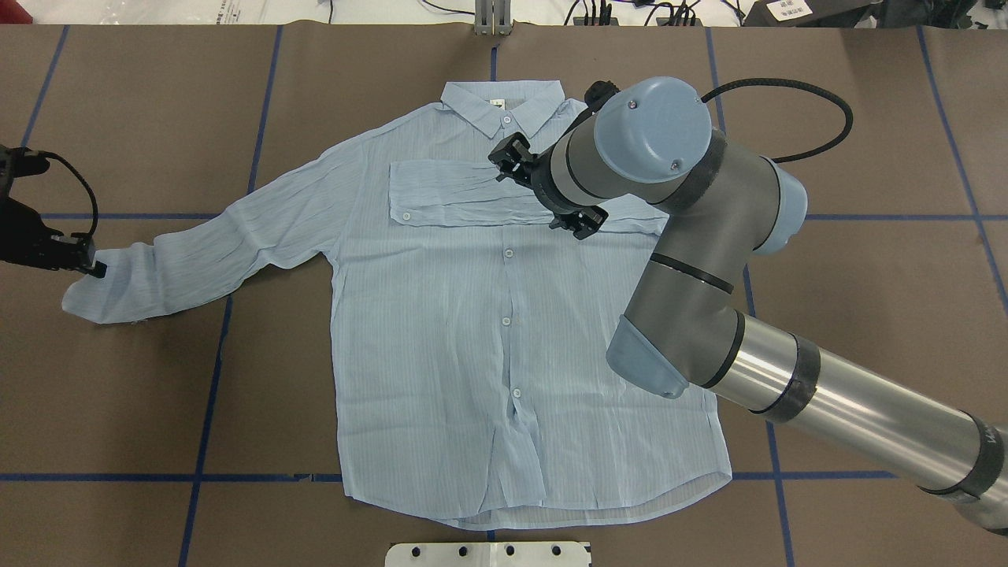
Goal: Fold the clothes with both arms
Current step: 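Grasp the other sleeve with the left gripper and fold it across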
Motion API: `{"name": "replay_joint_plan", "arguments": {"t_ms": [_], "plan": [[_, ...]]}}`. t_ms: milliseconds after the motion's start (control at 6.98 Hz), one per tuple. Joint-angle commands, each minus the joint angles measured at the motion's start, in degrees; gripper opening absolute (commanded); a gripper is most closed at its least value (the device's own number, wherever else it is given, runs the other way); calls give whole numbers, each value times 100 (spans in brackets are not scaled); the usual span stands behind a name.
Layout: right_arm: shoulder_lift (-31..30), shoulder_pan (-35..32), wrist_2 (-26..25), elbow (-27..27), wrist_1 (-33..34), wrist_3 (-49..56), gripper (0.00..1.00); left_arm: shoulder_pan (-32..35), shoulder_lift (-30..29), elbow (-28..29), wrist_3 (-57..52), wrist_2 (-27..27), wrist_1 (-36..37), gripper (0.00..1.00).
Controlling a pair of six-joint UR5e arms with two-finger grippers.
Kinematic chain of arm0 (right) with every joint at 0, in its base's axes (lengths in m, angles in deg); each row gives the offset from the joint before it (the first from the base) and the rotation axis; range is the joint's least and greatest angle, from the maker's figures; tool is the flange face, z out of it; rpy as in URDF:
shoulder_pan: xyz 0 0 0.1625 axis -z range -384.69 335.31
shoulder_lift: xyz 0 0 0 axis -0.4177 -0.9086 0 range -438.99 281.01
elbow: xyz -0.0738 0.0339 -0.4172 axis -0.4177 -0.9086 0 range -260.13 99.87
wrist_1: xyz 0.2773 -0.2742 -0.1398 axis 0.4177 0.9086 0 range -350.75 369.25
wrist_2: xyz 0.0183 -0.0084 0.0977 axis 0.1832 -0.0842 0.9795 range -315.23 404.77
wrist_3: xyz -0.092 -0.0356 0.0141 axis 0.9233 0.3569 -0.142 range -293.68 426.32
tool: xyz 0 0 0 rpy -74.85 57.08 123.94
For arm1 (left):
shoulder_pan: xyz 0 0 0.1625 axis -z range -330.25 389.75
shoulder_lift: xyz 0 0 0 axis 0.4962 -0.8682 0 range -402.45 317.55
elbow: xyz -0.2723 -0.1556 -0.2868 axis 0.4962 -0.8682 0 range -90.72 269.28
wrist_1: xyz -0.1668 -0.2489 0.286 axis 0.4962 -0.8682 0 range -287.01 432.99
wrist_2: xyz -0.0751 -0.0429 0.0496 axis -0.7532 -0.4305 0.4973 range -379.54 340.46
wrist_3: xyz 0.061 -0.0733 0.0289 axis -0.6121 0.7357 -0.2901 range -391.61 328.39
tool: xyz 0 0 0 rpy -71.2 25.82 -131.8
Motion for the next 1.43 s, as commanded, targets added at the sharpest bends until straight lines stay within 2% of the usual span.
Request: {"name": "replay_joint_plan", "arguments": {"t_ms": [0, 287, 430, 573, 716, 860, 1003, 1289], "plan": [[-443, -214, 67, 293, -2, 347, 100, -9, -666, -551, 1553, -124, 105, 0], [-928, -426, 76, 409, -45, 1139, 100, -655, -2026, -509, 3803, -37, 123, 0], [-1104, -609, 216, 409, -46, 1281, 100, -1155, -2521, -422, 4405, 425, 123, 0], [-1332, -864, 356, 418, -54, 1821, 100, -1456, -3196, -47, 4864, 829, 123, 0], [-1586, -1119, 462, 401, -46, 2436, 100, -1598, -3977, 644, 5243, 999, 114, 0], [-1745, -1278, 463, 392, -37, 2851, 100, -1756, -4759, 1460, 5577, 1392, 79, 0], [-1851, -1340, 480, 374, -45, 2968, 100, -1845, -5211, 1843, 5633, 1535, 79, 0], [-2237, -1393, 472, 366, -324, 3285, 100, -2047, -5600, 2223, 5633, 1869, 18, 0]]}}
